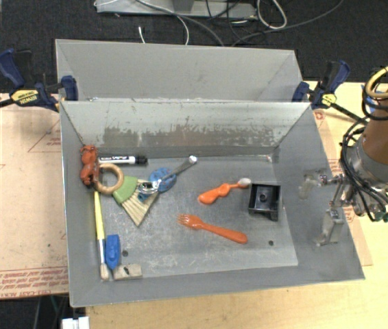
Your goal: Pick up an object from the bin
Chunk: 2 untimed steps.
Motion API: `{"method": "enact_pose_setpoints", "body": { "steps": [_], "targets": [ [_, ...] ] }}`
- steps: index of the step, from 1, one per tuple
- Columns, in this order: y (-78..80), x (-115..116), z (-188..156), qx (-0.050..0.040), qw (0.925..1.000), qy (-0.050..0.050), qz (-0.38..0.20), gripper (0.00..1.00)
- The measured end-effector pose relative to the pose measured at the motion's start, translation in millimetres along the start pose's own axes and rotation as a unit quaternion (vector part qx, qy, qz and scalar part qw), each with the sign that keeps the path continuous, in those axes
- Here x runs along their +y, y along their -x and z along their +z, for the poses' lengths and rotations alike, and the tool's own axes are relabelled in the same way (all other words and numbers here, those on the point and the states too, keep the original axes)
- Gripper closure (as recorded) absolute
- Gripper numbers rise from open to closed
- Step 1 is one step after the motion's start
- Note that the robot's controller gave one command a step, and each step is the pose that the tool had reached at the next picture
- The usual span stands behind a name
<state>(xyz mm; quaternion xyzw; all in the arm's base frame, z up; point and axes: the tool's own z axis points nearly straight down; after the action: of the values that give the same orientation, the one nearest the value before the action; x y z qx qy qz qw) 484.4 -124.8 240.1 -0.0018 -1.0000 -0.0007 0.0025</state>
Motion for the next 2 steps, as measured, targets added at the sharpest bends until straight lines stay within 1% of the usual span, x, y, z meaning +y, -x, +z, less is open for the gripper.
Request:
{"method": "enact_pose_setpoints", "body": {
  "steps": [1, 2],
  "targets": [
    [1.5, 0.7, -2.7, -0.0031, 1.0000, -0.001, -0.002, 0.00],
    [27.9, -0.5, 53.4, -0.0048, 0.9964, -0.001, -0.085, 0.00]
  ]
}}
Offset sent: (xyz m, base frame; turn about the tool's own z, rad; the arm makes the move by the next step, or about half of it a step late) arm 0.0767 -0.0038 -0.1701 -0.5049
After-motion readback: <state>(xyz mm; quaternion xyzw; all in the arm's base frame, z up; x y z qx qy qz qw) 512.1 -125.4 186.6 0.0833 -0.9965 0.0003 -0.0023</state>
